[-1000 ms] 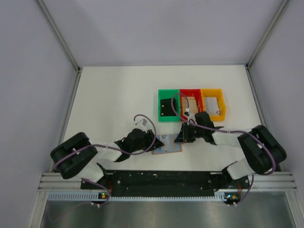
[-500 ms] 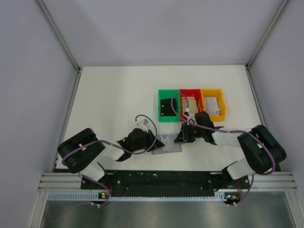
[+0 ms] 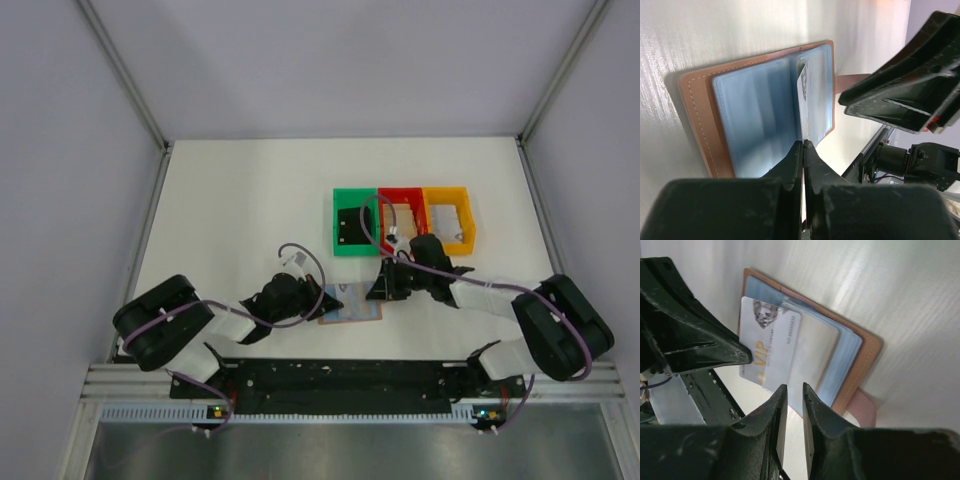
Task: Take the credit cards out of the card holder
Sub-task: Remove the credit card from the card holder, then place the credit card in the storage box.
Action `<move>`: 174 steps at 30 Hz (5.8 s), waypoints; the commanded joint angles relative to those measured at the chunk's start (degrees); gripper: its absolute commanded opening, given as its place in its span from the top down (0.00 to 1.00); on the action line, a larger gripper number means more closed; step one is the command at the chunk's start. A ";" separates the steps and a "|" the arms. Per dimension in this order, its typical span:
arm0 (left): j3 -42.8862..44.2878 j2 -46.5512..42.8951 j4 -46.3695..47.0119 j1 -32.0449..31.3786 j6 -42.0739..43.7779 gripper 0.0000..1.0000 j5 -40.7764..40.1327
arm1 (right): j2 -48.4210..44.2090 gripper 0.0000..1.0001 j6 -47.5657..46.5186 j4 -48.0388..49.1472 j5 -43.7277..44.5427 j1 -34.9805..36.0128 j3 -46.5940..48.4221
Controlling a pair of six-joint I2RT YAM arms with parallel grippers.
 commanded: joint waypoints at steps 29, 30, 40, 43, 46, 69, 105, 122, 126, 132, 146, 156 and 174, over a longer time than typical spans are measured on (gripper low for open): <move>-5.05 -27.62 -23.45 8.12 10.50 1.00 -1.71 | 1.55 0.82 -1.35 -1.59 2.48 0.50 2.07; -4.62 -29.64 -24.51 8.65 12.51 1.00 -0.58 | 0.06 0.81 -1.96 -2.03 1.78 0.58 2.33; 14.35 -34.50 -43.75 10.85 40.46 1.00 19.55 | -18.67 0.45 -17.50 -18.36 -6.30 1.99 13.74; 21.47 -34.14 -52.26 10.94 47.76 1.00 24.03 | -19.38 0.42 -21.99 -21.89 -9.37 2.96 18.57; 28.94 -33.44 -60.52 10.85 53.56 1.00 26.07 | -19.21 0.42 -25.68 -23.38 -11.93 3.22 22.44; 48.47 -23.07 -84.90 4.70 69.49 1.00 25.63 | -8.40 0.52 -43.62 -30.60 -23.09 11.83 36.69; 35.82 -48.98 -76.46 6.98 62.81 0.17 -15.32 | -11.74 1.00 -40.82 -45.01 -9.93 -17.84 39.06; 29.14 -54.88 -73.65 7.69 60.17 0.16 -24.11 | -2.87 1.00 -41.86 -47.30 5.75 -37.73 47.59; 28.87 -55.76 -73.30 7.86 60.35 0.17 -24.12 | 3.02 1.00 -42.48 -48.00 -3.40 -38.70 49.26; 27.91 -57.52 -72.25 7.86 60.52 0.17 -23.59 | 9.53 1.00 -44.76 -48.35 -4.81 -38.70 49.70; 27.64 -55.85 -71.80 7.86 60.87 0.18 -23.15 | 18.85 1.00 -46.79 -48.97 -9.04 -38.61 50.41; 27.47 -55.59 -71.54 8.13 61.23 0.18 -21.48 | 20.61 0.78 -44.78 -49.49 -2.73 -38.53 51.20; 27.64 -54.10 -71.45 9.27 60.79 0.18 -20.60 | -3.46 0.02 -32.13 -48.36 18.21 -30.10 52.35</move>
